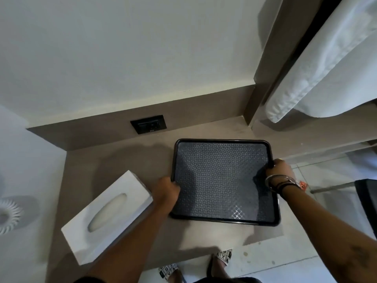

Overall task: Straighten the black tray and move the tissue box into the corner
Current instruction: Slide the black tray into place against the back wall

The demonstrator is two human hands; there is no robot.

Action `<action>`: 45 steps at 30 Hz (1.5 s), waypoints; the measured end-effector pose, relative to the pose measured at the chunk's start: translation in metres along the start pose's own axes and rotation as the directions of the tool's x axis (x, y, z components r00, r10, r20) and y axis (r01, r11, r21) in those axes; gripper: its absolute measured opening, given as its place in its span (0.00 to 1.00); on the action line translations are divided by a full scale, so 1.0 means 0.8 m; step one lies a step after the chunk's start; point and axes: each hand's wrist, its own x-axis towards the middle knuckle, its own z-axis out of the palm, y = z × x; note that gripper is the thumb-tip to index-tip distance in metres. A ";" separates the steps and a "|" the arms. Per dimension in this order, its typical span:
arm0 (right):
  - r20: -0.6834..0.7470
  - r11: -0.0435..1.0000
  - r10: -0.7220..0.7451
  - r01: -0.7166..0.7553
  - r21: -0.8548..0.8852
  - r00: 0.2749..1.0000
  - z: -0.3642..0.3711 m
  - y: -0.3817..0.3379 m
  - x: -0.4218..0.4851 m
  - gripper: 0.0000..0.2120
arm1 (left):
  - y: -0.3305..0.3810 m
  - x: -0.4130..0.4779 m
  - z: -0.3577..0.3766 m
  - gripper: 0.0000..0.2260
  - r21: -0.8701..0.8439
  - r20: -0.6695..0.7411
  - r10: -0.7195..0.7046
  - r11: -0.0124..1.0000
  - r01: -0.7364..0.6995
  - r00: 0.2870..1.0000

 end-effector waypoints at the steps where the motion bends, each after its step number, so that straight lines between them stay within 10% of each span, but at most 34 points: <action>1: 0.019 0.999 -0.031 0.031 -0.014 0.999 0.001 -0.005 0.008 0.12 | -0.007 -0.008 0.002 0.10 -0.028 0.004 -0.021 0.999 0.021 1.000; 22: 0.121 0.970 -0.241 0.244 -0.012 0.963 0.041 -0.016 0.023 0.18 | -0.044 -0.051 0.011 0.12 -0.006 -0.070 -0.081 0.997 0.080 0.994; 30: -0.085 0.921 -0.333 0.304 -0.245 0.939 0.046 0.017 -0.043 0.27 | -0.039 -0.074 0.005 0.20 -0.011 -0.056 -0.109 0.994 0.108 0.993; 35: 0.035 0.647 -0.689 0.636 -0.421 0.724 0.084 0.079 -0.120 0.34 | -0.039 -0.126 0.031 0.30 0.266 -0.273 0.371 0.916 -0.301 0.888; 38: 0.178 0.509 -0.752 0.730 -0.456 0.635 0.108 0.117 -0.145 0.36 | -0.052 -0.149 0.073 0.35 0.348 -0.103 0.653 0.730 -0.588 0.750; 45: 0.292 0.501 -0.688 0.726 -0.471 0.664 0.122 0.138 -0.151 0.39 | -0.081 -0.153 0.114 0.34 0.438 0.104 0.605 0.684 -0.583 0.789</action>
